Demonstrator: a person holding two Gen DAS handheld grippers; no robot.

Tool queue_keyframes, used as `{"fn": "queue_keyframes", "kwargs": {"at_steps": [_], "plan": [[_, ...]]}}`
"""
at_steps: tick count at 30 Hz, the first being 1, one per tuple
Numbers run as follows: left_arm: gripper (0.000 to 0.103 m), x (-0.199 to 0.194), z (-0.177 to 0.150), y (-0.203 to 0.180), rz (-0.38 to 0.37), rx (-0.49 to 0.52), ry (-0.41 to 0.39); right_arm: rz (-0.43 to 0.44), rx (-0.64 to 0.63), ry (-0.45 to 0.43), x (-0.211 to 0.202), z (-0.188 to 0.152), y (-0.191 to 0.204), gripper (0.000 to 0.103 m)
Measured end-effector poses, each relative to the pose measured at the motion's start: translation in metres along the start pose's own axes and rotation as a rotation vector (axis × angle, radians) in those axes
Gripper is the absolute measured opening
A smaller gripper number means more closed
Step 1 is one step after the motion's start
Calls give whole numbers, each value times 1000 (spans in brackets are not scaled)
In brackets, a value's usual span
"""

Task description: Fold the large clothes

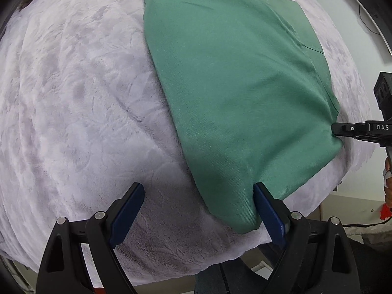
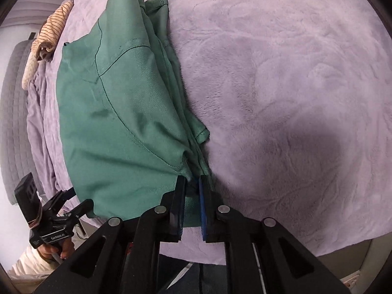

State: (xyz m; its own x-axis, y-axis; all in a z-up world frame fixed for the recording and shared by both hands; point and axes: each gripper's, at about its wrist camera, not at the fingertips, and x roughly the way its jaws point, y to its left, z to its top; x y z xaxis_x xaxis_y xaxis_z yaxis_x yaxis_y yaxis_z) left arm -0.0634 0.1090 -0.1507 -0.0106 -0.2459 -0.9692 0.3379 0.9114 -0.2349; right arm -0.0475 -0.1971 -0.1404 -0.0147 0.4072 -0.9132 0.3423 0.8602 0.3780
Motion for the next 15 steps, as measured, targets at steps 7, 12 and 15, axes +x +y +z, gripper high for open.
{"fn": "queue_keyframes", "kwargs": {"at_steps": [7,12,15], "plan": [[91,0,1,1,7,-13,-3,-61,-80,-118,-44,-9,32,10],[91,-2,0,5,17,-5,-3,-106,-207,-129,-40,4,69,10],[91,-2,0,5,15,-7,-1,-161,-220,-87,-21,12,63,10]]}}
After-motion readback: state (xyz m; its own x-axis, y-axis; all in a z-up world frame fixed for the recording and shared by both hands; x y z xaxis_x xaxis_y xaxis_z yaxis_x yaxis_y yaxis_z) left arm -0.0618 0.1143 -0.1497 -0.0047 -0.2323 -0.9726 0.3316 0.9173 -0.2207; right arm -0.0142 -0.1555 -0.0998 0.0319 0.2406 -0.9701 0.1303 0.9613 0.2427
